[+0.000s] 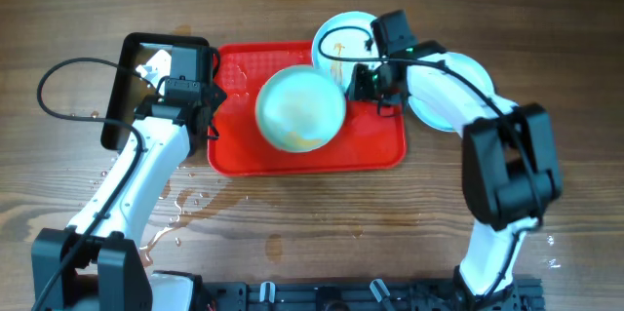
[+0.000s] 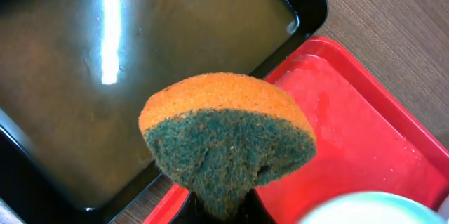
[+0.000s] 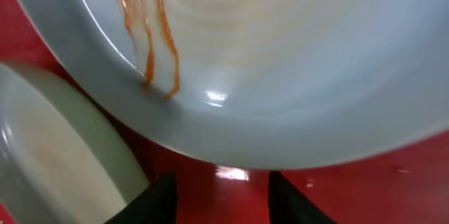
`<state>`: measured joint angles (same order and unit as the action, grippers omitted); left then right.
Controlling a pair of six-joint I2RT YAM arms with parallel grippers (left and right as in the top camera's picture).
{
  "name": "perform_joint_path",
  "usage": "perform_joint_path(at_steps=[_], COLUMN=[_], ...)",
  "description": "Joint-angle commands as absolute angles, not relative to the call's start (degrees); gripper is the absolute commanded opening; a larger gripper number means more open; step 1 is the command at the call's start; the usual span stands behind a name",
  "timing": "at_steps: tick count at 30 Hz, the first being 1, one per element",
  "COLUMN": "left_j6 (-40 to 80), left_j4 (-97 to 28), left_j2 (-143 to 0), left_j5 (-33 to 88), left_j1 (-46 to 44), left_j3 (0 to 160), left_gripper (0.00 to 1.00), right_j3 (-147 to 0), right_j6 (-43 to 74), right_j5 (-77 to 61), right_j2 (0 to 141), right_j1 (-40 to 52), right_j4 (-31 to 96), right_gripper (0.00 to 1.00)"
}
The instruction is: Clean dirty plates on tray and stack at the side
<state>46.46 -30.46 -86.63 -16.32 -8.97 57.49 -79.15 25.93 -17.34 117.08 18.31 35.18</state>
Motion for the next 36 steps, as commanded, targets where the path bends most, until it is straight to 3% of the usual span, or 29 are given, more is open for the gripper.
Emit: perform_joint_path(at_steps=[1, 10, 18, 25, 34, 36], left_j6=[47.2, 47.2, 47.2, 47.2, 47.2, 47.2], left_j4=[-30.5, -30.9, -30.9, -30.9, -30.9, -30.9], left_j2=[-87.0, -87.0, -87.0, -87.0, -87.0, -87.0], left_j5=[-15.8, -15.8, -15.8, -15.9, -15.9, -15.9], left_j1=[-8.7, -8.7, -8.7, -8.7, -8.7, -8.7], left_j3=[58.0, 58.0, 58.0, 58.0, 58.0, 58.0], left_gripper=[0.04, 0.04, 0.04, 0.04, 0.04, 0.04], right_j3=[-78.8, -78.8, -78.8, -78.8, -78.8, -78.8], right_j6=[27.0, 26.1, 25.7, 29.3, 37.9, 39.5], right_j5=[-27.3, -27.6, -25.6, -20.0, -16.6, -18.0], right_j2=[119.5, 118.6, 118.2, 119.6, 123.6, 125.1], right_j1=[18.7, 19.0, 22.4, 25.8, 30.2, 30.2], right_j4=[33.7, 33.5, 34.3, 34.1, 32.2, 31.9], right_gripper=[0.42, 0.37, 0.52, 0.52, 0.38, 0.25])
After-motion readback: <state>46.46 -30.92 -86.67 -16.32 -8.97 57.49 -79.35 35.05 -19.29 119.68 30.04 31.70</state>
